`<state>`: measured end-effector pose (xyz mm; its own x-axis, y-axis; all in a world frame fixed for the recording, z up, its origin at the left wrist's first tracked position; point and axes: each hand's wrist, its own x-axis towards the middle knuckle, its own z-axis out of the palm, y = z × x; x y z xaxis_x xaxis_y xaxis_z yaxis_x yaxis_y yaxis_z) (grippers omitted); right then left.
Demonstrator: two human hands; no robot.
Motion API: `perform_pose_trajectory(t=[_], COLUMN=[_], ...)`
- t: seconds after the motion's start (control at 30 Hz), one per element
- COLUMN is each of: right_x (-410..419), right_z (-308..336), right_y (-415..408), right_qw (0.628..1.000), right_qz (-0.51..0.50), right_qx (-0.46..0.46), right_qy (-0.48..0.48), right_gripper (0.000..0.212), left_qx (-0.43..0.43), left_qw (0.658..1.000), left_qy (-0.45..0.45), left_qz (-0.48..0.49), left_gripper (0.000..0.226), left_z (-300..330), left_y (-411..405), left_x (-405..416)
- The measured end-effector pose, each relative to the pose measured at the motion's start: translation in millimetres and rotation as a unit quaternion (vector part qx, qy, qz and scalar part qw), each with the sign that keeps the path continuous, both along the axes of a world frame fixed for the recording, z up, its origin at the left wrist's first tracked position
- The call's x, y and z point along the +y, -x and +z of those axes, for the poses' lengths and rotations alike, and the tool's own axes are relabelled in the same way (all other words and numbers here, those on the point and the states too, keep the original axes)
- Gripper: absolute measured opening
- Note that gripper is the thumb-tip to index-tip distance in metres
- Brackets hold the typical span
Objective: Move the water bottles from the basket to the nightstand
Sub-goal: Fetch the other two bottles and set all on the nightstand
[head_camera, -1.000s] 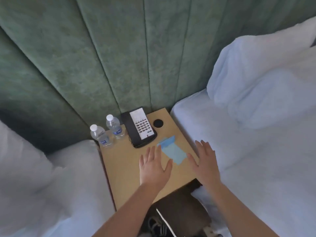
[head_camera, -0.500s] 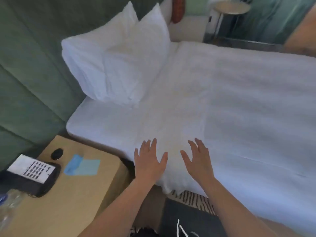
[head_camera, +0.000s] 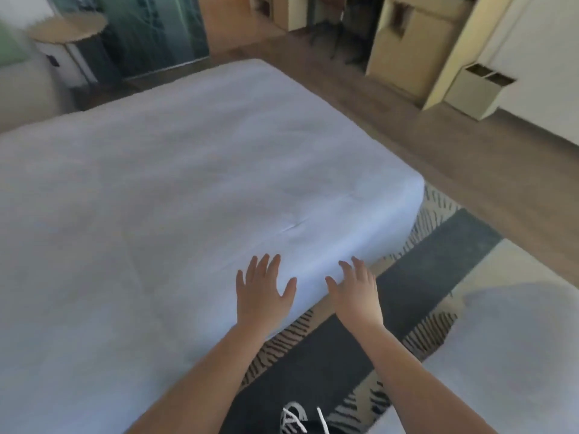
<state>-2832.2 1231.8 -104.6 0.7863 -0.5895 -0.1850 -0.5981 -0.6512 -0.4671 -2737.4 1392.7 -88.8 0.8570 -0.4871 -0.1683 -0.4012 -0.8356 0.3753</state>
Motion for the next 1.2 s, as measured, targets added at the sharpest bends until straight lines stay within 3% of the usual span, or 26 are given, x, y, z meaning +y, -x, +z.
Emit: perform_pose_trajectory(t=[0.2,0.5,0.87,1.2], right_x=[-77,-172,-403,-568], right_z=[6,-5,-15,-21], right_y=[70,112,61,31], right_qw=[0.983,0.948,0.934,0.920], right_qz=[-0.183,-0.317,-0.356,-0.388], right_qx=[-0.017,-0.024,0.004,-0.013], right_qy=[-0.020,-0.033,-0.031,-0.054], right_gripper=[0.057,0.058,0.058,0.058], left_qx=[-0.011,-0.017,-0.038,-0.004], left_qw=[0.988,0.962,0.948,0.949], left_qy=[0.002,0.003,-0.031,-0.019], left_qz=[-0.152,-0.273,-0.314,-0.315], left_gripper=[0.064,0.068,0.074,0.068], left_z=[3,-6,-14,-22], left_y=[18,28,-44,-81], left_x=[-118,-271,-500,-680])
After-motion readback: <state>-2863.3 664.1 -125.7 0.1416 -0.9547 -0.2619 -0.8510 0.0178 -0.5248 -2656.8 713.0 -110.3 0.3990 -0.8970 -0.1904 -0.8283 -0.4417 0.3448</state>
